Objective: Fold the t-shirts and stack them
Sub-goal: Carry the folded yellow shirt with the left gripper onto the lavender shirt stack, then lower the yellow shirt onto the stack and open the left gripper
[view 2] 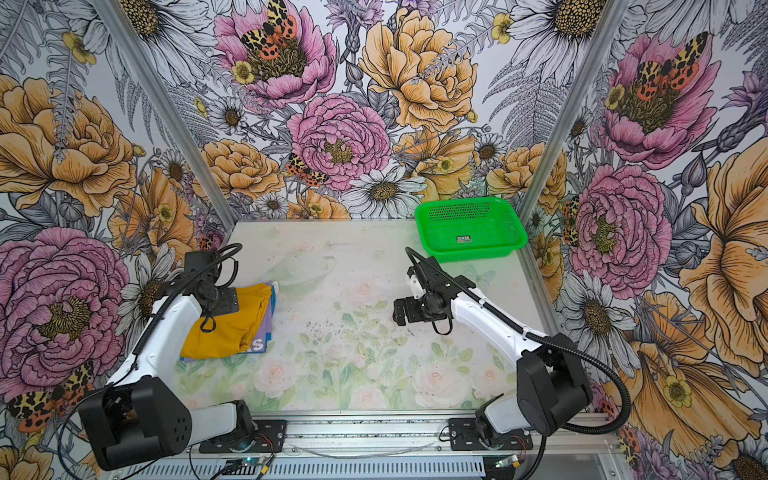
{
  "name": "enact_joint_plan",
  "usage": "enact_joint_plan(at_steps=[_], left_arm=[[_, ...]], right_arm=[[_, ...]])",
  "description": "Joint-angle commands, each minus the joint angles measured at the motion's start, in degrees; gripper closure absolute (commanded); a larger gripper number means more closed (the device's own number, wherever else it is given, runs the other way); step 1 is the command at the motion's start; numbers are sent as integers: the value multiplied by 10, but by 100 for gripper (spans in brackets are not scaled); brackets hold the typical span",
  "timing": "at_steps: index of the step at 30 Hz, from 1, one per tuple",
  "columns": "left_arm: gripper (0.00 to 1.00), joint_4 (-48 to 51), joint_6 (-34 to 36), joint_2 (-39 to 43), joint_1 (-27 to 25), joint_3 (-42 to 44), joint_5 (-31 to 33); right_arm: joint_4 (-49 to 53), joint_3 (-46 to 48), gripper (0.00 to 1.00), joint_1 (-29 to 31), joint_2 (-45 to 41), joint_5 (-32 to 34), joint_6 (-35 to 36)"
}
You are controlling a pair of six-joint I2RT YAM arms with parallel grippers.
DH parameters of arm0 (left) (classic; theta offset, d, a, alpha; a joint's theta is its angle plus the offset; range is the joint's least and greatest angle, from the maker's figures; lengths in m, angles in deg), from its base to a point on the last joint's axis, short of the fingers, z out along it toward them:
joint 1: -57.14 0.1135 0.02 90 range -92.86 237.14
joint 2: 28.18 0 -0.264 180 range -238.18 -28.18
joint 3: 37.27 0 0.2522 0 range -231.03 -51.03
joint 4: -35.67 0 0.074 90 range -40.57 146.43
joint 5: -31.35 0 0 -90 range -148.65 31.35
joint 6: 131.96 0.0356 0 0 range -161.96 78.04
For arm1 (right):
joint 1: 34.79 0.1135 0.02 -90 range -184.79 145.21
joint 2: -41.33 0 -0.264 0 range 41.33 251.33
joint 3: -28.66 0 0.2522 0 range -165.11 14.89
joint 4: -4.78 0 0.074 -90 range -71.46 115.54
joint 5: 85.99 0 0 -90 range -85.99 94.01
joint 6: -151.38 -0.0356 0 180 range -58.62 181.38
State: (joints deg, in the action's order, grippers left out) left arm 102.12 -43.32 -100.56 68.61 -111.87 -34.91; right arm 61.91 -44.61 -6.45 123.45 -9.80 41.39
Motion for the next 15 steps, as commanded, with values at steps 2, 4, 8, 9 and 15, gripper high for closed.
enact_joint_plan(at_steps=[2, 4, 8, 9, 15], left_arm=[[1, 6, -5, 16, 4, -40, -69], [1, 5, 3, 15, -8, -40, -150], [1, 7, -2, -6, -89, -26, -166], [1, 5, -9, -17, -103, -21, -158], [6, -18, -46, -87, -138, -15, -106]], right_arm=[[-15, 2, 1, 9, -17, 0, 7], [-14, 1, 1, 11, -16, 0, 7], [-15, -3, 1, 13, -8, 2, 4], [-15, -4, 1, 13, -7, 2, 2], [-15, -2, 1, 15, -4, 8, -1]])
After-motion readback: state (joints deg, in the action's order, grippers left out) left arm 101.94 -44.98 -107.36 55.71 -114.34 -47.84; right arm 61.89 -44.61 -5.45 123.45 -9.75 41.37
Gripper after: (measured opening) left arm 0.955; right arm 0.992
